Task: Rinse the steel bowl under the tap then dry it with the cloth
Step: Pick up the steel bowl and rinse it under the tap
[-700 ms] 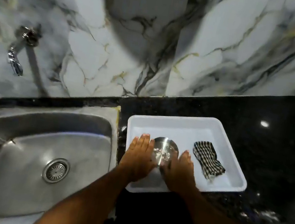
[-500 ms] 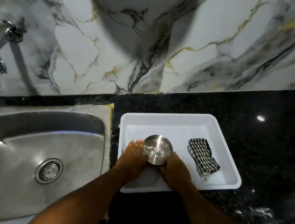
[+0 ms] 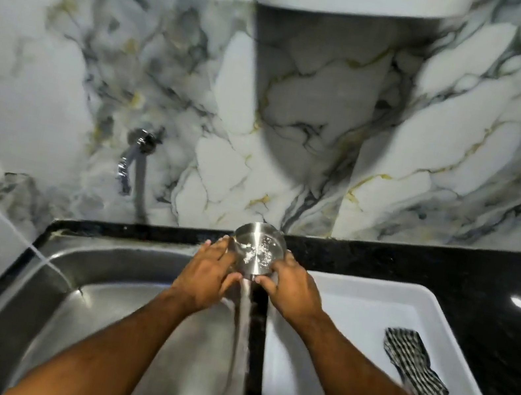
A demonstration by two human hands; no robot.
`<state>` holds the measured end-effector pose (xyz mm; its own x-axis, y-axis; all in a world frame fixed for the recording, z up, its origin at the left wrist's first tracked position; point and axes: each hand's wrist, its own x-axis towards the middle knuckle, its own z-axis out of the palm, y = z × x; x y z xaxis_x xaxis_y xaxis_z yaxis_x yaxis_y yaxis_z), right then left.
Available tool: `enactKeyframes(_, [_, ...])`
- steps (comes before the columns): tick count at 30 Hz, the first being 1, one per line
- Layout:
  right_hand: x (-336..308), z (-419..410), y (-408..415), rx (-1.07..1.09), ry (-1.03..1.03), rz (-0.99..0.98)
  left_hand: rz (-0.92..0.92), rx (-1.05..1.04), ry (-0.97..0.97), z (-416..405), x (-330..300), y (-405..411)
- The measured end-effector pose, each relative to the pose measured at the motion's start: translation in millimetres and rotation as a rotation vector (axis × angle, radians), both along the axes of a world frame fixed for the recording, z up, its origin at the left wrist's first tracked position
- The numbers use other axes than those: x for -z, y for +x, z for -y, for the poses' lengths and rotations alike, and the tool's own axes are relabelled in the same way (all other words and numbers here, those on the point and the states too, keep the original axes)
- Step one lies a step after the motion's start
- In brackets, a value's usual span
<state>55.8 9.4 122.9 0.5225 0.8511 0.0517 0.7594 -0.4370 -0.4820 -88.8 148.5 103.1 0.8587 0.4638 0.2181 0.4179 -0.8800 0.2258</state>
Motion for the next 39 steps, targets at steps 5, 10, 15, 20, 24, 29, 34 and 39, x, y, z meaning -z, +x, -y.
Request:
enactKeyframes(5, [-23.1,-86.5,-78.0,-0.097,0.042,0.033,0.145,-0.089,-0.007,-67.6,-26.9,-93.7])
enactKeyframes(10, [-10.8,-145.3,-155.9,-0.16,0.043,-0.019,0.316,-0.216,-0.28,-109.9,-7.2,-171.4])
enactKeyframes(15, [8.6,-189.2,-202.6,-0.153,0.022,-0.051,0.653,-0.575,-0.873,-146.8,25.0,-194.1])
enactKeyframes(20, [30.4,-215.2,-216.1,-0.123,-0.001,-0.091,1.192,-0.543,-1.902,-188.1,36.8,-185.8])
enactKeyframes(24, [37.5,-228.6,-213.3,-0.088,-0.006,-0.138,1.243,-0.454,-2.045,-201.6,46.6,-170.1])
enactKeyframes(29, [20.7,-243.5,-204.9,0.098,0.191,-0.232,1.195,-0.486,-2.096,-208.4,55.1,-141.7])
enactKeyframes(34, [-29.1,-289.7,-191.9,0.2,0.305,-0.035,1.302,-0.481,-2.086,-207.3,53.1,-121.6])
enactKeyframes(39, [-57.1,-329.2,-203.9,0.236,0.017,0.064,1.248,-0.521,-2.012,-213.3,59.9,-117.6])
